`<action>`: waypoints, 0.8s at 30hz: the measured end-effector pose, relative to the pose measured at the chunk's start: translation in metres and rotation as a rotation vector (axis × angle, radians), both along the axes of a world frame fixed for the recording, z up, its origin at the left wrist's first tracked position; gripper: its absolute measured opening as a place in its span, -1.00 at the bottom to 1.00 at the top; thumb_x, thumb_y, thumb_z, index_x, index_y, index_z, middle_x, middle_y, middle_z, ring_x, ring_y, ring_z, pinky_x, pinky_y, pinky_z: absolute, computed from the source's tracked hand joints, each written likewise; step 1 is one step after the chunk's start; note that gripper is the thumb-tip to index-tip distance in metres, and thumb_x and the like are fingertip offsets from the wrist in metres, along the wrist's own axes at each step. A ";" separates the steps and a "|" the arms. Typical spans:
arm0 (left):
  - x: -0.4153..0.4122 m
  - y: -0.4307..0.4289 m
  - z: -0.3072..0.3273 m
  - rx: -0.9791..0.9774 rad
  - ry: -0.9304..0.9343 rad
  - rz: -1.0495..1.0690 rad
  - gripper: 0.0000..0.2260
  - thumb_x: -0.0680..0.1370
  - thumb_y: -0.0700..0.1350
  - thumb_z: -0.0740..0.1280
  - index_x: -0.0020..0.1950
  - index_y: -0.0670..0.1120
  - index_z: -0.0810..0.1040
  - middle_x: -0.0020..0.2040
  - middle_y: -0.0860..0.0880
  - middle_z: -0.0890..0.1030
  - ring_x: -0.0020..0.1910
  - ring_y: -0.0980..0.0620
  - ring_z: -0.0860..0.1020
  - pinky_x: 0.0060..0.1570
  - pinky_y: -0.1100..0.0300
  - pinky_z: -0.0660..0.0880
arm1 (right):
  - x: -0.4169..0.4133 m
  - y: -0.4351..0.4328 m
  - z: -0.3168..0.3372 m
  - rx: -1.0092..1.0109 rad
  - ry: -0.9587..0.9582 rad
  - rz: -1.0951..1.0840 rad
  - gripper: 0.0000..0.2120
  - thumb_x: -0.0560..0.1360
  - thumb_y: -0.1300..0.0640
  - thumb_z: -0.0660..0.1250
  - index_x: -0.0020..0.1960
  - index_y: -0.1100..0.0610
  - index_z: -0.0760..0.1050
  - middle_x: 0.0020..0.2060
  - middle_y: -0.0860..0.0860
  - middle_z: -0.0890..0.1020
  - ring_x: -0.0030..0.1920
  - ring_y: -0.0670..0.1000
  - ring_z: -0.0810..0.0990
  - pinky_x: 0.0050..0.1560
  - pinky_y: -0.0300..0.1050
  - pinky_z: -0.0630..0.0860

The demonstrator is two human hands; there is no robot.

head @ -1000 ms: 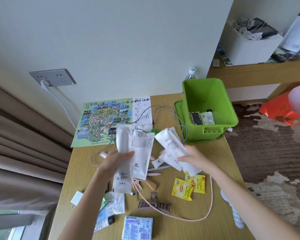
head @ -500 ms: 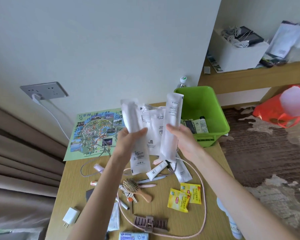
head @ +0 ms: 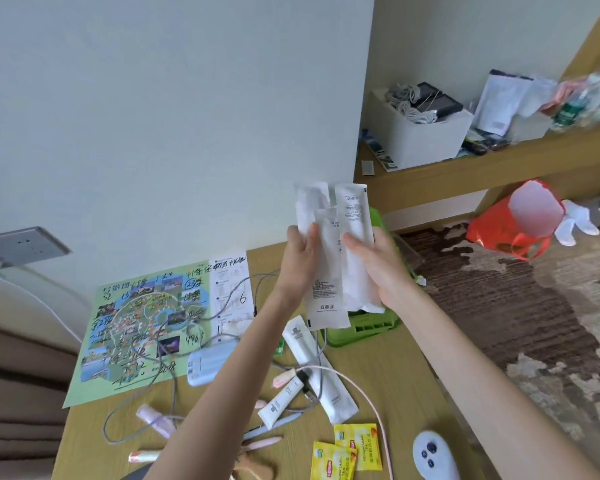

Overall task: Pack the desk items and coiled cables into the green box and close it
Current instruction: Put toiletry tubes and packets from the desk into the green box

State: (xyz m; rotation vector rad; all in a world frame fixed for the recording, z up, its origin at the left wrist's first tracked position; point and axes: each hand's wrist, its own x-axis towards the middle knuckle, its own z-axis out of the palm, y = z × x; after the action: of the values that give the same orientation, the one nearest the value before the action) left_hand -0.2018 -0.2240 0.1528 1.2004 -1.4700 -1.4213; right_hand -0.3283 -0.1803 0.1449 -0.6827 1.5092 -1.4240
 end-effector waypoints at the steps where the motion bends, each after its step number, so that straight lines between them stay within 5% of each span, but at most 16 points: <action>1: -0.009 -0.006 -0.003 -0.024 -0.032 -0.006 -0.75 0.67 0.04 0.07 0.03 -0.14 0.27 -0.11 0.02 0.47 -0.15 0.14 0.51 -0.06 0.12 0.51 | -0.004 -0.005 0.000 0.017 0.023 0.015 -0.63 0.51 0.10 0.41 0.24 0.21 0.42 0.11 0.15 0.63 0.09 0.12 0.64 0.18 0.14 0.54; 4: -0.025 -0.025 -0.013 -0.007 -0.185 -0.047 -0.75 0.68 0.03 0.04 0.03 -0.16 0.25 -0.18 0.06 0.40 -0.22 0.13 0.44 -0.23 0.21 0.40 | -0.021 -0.017 -0.004 0.063 0.063 0.073 -0.69 0.47 0.12 0.46 0.17 0.18 0.51 0.04 0.11 0.68 -0.02 0.05 0.68 0.02 -0.02 0.59; 9: -0.026 -0.057 -0.040 -0.064 -0.572 -0.232 -0.68 0.63 0.04 0.17 0.05 -0.23 0.47 -0.06 -0.11 0.60 -0.07 -0.15 0.56 -0.06 0.01 0.52 | -0.050 -0.037 -0.027 0.140 0.135 0.048 -0.78 0.39 0.23 0.52 -0.06 0.06 0.53 -0.13 0.00 0.67 -0.18 -0.03 0.69 -0.20 -0.06 0.64; 11: -0.028 -0.063 -0.049 -0.140 -0.680 -0.206 -0.72 0.60 0.01 0.24 0.11 -0.20 0.50 -0.03 -0.08 0.61 -0.03 -0.11 0.57 -0.04 -0.01 0.54 | -0.057 -0.046 -0.039 0.173 0.276 0.009 -0.74 0.39 0.21 0.52 -0.04 0.08 0.47 -0.14 -0.07 0.60 -0.19 -0.08 0.63 -0.30 -0.19 0.52; 14: -0.024 -0.066 -0.065 -0.326 -0.799 -0.084 -0.73 0.55 -0.08 0.32 0.24 -0.10 0.48 0.05 -0.03 0.54 0.08 -0.04 0.52 -0.14 0.11 0.50 | -0.062 -0.057 -0.064 0.324 0.605 0.022 -0.57 0.41 0.07 0.50 0.14 0.17 0.38 -0.01 -0.01 0.49 -0.02 0.04 0.49 -0.16 -0.07 0.41; 18: -0.008 -0.066 -0.090 -0.315 -0.684 -0.007 -0.69 0.52 -0.09 0.39 0.23 -0.07 0.42 0.11 -0.03 0.48 0.04 -0.02 0.51 -0.11 0.08 0.52 | -0.050 -0.068 -0.096 0.412 0.750 0.078 -0.56 0.43 0.01 0.47 0.12 0.16 0.31 0.14 0.12 0.55 0.11 0.19 0.55 -0.06 0.02 0.48; 24: 0.001 -0.066 -0.105 -0.241 -0.432 -0.012 -0.62 0.53 -0.09 0.40 0.31 -0.10 0.41 0.08 -0.04 0.49 -0.15 0.07 0.56 -0.09 -0.05 0.58 | -0.034 -0.079 -0.135 0.555 0.631 0.192 -0.48 0.46 0.05 0.46 0.24 0.21 0.27 0.27 0.18 0.51 0.19 0.22 0.54 0.01 0.03 0.51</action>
State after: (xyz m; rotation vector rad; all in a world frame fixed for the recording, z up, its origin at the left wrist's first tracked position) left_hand -0.2007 -0.2905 0.0474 1.3988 -1.8805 -0.9906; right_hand -0.3620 -0.2595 0.0100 -0.9341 2.1351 -0.6009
